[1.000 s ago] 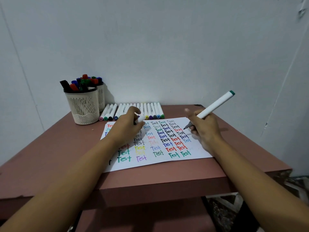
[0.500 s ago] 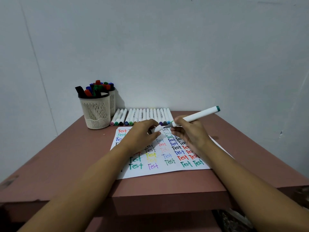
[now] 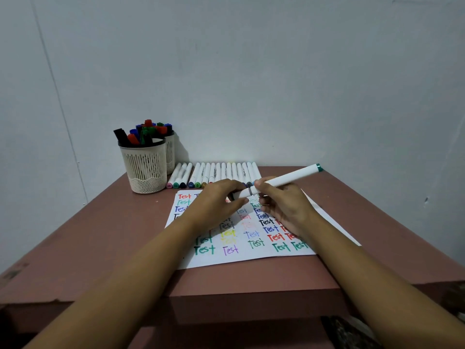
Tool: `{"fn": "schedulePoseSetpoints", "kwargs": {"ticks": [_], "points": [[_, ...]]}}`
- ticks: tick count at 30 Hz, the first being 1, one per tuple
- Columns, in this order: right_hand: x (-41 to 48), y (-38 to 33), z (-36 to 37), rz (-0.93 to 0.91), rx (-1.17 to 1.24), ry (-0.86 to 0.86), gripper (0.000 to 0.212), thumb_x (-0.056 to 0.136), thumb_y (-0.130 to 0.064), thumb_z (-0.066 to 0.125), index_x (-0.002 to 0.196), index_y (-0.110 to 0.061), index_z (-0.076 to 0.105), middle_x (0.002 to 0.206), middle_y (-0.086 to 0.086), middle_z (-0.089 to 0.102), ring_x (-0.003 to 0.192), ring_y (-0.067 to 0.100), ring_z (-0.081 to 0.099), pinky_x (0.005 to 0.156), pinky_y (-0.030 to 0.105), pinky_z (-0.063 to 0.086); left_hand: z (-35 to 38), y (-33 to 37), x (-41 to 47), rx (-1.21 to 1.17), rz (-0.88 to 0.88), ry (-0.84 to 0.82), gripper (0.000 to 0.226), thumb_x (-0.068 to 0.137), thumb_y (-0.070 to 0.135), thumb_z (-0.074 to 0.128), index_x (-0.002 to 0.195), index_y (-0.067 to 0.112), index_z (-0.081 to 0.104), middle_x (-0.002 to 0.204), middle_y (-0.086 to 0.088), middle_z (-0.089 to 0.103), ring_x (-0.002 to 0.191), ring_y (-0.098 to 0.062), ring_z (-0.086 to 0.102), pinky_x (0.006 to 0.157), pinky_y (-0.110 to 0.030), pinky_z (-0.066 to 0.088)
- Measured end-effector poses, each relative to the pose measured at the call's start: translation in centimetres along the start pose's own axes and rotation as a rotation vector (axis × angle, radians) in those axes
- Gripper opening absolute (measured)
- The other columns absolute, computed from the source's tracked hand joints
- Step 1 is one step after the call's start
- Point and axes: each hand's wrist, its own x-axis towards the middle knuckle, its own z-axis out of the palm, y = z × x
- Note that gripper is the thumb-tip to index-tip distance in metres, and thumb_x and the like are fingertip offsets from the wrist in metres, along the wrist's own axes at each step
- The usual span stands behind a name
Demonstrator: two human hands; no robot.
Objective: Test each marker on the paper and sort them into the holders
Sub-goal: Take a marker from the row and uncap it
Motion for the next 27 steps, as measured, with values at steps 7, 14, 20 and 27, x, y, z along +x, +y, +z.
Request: {"fn": "schedulePoseSetpoints", "kwargs": {"ticks": [7, 14, 20, 27], "points": [[-0.2, 0.2, -0.6, 0.036, 0.020, -0.080, 0.007, 0.087, -0.009, 0.063, 0.082, -0.005, 0.064, 0.057, 0.002, 0.051, 0.049, 0.009, 0.047, 0.046, 0.017, 0.043, 0.2, 0.2, -0.3, 0.073, 0.177, 0.033, 0.029, 0.085, 0.025, 0.056, 0.076, -0.002, 0.059, 0.060, 0.000, 0.047, 0.062, -0.015, 0.041, 0.056, -0.018, 0.031], [-0.3, 0.3, -0.9, 0.044, 0.080, -0.117, 0.010, 0.089, -0.009, 0.061, 0.081, -0.004, 0.064, 0.056, 0.003, 0.054, 0.050, 0.009, 0.050, 0.048, 0.016, 0.045, 0.4, 0.4, -0.1, 0.057, 0.199, 0.052, 0.024, 0.086, 0.025, 0.058, 0.079, 0.002, 0.064, 0.059, 0.013, 0.040, 0.055, 0.001, 0.042, 0.054, -0.012, 0.029], [-0.2, -0.3, -0.8, 0.110, 0.197, -0.073, 0.017, 0.079, -0.019, 0.066, 0.081, -0.004, 0.061, 0.058, 0.005, 0.055, 0.047, 0.010, 0.053, 0.045, 0.018, 0.047, 0.0, 0.9, 0.4, -0.554, -0.319, -0.012, 0.006, 0.082, 0.019, 0.069, 0.087, 0.022, 0.070, 0.060, 0.011, 0.057, 0.053, -0.002, 0.044, 0.054, -0.015, 0.035], [-0.1, -0.3, -1.8, 0.034, 0.299, 0.192, 0.013, 0.089, -0.020, 0.062, 0.090, -0.007, 0.061, 0.067, 0.006, 0.057, 0.057, 0.015, 0.058, 0.054, 0.025, 0.055, -1.4, -0.2, 1.2, -1.000, -0.550, 0.228, 0.006, 0.085, 0.009, 0.062, 0.081, 0.011, 0.065, 0.063, 0.002, 0.049, 0.057, -0.008, 0.045, 0.049, -0.018, 0.036]]}}
